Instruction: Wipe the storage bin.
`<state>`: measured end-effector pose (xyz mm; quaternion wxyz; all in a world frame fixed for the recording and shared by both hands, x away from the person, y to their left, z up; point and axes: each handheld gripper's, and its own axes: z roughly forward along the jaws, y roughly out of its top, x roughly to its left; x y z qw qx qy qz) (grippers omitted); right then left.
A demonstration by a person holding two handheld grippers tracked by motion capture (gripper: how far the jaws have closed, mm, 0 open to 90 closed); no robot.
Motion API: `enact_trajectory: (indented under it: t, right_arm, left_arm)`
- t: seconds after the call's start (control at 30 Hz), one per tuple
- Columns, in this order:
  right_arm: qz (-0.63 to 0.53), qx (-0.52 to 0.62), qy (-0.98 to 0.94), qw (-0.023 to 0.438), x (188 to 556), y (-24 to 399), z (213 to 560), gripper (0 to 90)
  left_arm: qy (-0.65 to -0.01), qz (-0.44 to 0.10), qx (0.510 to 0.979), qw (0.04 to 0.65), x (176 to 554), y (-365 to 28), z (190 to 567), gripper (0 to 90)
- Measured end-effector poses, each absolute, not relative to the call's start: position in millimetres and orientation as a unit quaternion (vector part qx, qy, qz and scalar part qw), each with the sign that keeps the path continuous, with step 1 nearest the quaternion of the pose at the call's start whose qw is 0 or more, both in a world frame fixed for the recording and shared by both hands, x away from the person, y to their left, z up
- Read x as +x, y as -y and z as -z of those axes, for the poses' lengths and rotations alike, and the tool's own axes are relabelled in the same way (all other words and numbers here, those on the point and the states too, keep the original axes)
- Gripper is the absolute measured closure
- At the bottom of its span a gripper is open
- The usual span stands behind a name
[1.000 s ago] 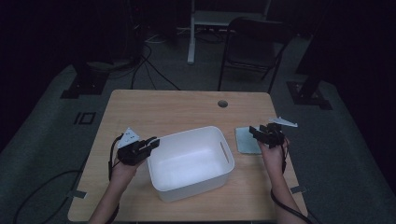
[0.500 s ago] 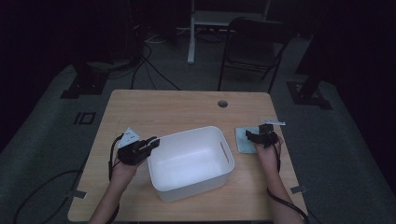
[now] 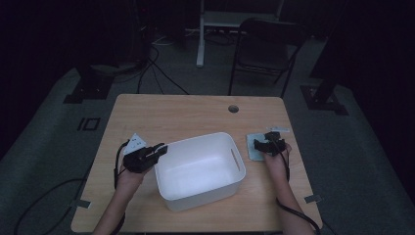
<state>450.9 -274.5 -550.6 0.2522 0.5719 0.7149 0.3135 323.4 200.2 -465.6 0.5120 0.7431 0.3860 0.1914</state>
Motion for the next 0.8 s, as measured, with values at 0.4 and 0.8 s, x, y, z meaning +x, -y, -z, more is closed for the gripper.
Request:
enact_trajectory:
  t: [0.4,0.8]
  right_arm:
    - [-0.331,0.543,-0.731,0.245,443.6,266.9,548.2,73.7]
    - [-0.346,0.553,-0.728,0.210,431.6,264.7,540.8,82.9]
  left_arm:
    - [-0.387,-0.190,0.742,0.513,324.8,-199.1,465.6,76.4]
    - [-0.383,-0.191,0.744,0.513,325.3,-199.3,465.7,76.5]
